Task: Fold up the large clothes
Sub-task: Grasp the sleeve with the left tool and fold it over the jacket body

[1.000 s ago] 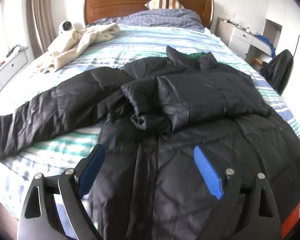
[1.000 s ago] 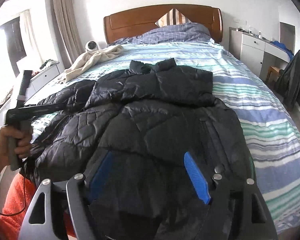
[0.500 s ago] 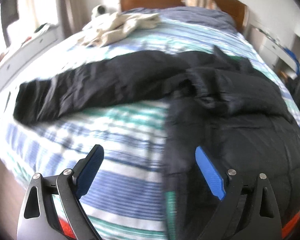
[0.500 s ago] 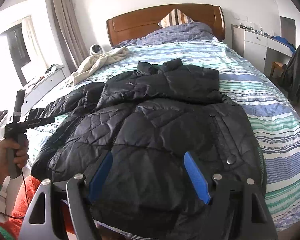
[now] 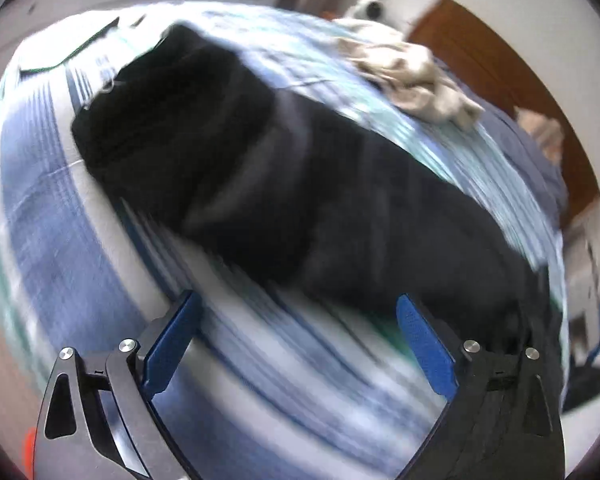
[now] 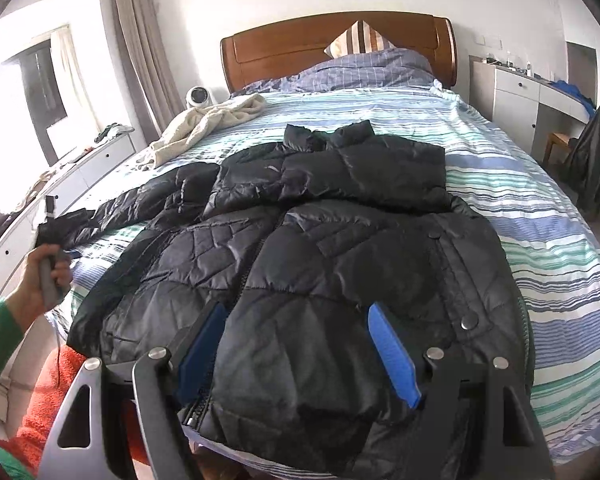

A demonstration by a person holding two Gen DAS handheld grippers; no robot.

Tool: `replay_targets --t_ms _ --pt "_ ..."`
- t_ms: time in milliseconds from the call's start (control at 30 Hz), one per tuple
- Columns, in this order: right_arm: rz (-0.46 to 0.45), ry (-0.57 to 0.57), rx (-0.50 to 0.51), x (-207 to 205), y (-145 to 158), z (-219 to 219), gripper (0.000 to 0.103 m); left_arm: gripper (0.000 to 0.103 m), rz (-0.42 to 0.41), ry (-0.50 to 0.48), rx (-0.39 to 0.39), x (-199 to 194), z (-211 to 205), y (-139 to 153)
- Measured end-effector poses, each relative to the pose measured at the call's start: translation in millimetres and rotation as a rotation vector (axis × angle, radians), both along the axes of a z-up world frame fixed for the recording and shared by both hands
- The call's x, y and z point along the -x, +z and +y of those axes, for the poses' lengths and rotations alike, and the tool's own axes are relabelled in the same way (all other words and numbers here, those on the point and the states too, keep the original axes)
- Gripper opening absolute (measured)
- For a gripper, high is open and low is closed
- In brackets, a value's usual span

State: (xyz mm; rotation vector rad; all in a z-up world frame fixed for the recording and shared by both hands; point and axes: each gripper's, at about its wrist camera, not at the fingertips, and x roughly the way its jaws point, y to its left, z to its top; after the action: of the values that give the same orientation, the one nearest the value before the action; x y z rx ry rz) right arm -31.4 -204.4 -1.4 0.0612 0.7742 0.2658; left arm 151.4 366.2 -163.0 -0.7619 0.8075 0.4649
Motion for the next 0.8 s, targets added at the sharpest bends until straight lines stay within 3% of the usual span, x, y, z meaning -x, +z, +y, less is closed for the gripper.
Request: replay_targets --t_ms 100,167,233,300,367,533,633,700,800 --pt "0.002 0.009 0.009 3.4 0.1 4.8 0.076 0.098 -0.021 0.071 -0.003 -14.4 16.9 -0.4" --pt "0.003 0.013 0.002 6.6 0.7 6.5 0.076 0.087 -0.020 0.120 -0.005 -18.8 24.4 -1.8" --pt "0.001 0.015 -0.001 10.5 0.4 8.1 0.076 0.012 -0.003 0.172 -0.030 -21.5 31.2 -1.4" --pt "-0.002 0.014 -0.003 14.0 -0.7 8.1 0.076 0.005 0.019 0.141 -0.054 -32.0 29.1 8.7" --pt "0.006 0.009 -0.018 16.5 -3.4 5.4 0.076 0.004 -0.004 0.085 -0.168 -43.5 17.0 40.2" --pt "0.011 0.000 -0.046 15.7 -6.2 -1.4 0.076 0.004 -0.203 -0.123 -0.379 -67.9 -53.3 153.9" --pt "0.001 -0.014 -0.064 14.2 -4.6 -4.8 0.076 0.004 -0.328 -0.287 -0.497 -81.2 -124.2 212.8" --pt "-0.010 -0.025 -0.075 15.8 -2.5 -7.7 0.076 0.004 -0.427 -0.452 -0.611 -78.2 -202.2 249.3" --pt "-0.026 -0.051 -0.088 19.9 0.3 -14.4 0.076 0.004 -0.515 -0.696 -0.738 -70.1 -311.4 262.8"
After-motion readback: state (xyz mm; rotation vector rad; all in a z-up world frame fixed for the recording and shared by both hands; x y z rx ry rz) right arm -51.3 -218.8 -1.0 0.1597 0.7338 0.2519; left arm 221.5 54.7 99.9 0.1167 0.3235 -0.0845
